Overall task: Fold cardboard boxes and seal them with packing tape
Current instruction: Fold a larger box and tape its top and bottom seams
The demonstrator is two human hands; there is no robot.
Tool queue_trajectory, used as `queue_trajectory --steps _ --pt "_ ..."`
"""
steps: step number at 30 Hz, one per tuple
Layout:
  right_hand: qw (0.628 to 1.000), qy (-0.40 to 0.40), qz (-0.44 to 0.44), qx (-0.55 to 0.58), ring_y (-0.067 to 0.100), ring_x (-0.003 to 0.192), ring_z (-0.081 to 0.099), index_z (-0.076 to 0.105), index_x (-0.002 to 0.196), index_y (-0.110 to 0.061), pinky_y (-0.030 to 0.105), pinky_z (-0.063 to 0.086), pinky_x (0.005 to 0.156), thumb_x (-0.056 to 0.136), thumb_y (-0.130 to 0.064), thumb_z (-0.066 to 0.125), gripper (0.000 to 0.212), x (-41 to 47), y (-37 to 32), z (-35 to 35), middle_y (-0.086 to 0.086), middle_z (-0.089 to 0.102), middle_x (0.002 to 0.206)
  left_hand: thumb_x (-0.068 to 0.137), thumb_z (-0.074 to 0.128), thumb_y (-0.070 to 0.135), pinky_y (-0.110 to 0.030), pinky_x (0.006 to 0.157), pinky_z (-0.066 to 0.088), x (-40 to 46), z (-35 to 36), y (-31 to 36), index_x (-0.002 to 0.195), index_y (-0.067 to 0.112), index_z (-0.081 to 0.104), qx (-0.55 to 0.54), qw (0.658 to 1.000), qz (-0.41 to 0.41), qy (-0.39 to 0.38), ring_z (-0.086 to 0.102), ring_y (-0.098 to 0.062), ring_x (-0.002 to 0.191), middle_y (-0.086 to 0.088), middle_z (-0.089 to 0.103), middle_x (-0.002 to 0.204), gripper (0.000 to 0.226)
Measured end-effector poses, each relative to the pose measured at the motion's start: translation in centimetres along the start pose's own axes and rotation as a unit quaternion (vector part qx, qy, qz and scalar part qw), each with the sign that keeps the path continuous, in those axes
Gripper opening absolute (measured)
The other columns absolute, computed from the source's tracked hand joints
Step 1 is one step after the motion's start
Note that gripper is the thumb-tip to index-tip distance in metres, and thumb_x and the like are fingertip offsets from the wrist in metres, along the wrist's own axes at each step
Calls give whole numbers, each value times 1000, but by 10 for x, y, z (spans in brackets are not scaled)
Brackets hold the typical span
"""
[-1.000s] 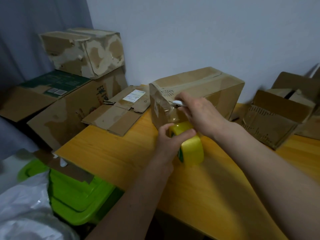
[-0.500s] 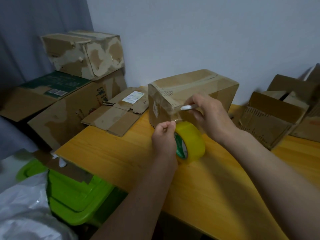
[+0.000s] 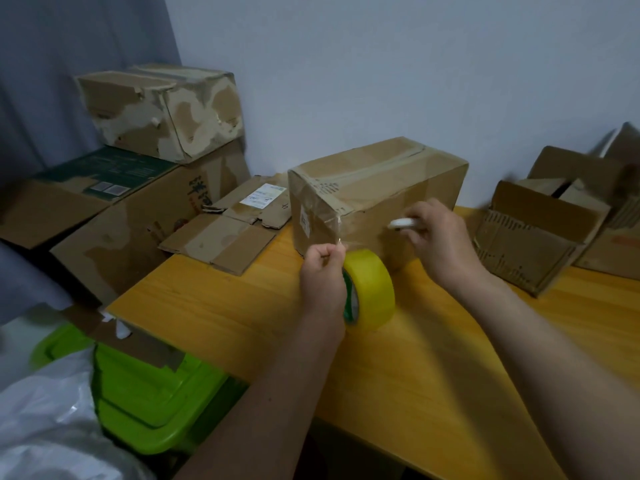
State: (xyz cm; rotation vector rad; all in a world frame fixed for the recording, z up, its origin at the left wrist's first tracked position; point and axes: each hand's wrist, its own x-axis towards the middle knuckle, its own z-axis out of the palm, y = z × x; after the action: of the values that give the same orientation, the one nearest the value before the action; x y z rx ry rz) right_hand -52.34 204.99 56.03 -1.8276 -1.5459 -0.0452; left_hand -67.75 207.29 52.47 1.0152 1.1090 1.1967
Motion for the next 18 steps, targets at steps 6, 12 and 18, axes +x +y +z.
queue_trajectory --steps 6,12,18 --pt "942 -198 236 133 23 75 53 51 84 -14 34 42 65 79 -4 72 23 -38 69 35 8 58 81 95 57 19 -48 84 51 -1 -6 -6 85 18 58 3 1000 -1 -12 60 -25 90 -7 68 101 10" --pt "971 -150 180 37 24 96 55 56 90 -19 36 46 81 82 -19 73 19 -37 65 36 2 57 98 96 56 15 -38 80 49 -8 -14 -10 85 17 57 11 998 23 -58 63 -17 89 2 71 96 11" --pt "924 -152 141 321 10 83 62 68 91 -15 21 49 76 88 -27 65 13 -50 -12 5 0 68 90 95 56 17 -41 78 51 -25 -16 -23 88 16 59 27 994 27 -99 65 -26 91 -3 72 96 8"
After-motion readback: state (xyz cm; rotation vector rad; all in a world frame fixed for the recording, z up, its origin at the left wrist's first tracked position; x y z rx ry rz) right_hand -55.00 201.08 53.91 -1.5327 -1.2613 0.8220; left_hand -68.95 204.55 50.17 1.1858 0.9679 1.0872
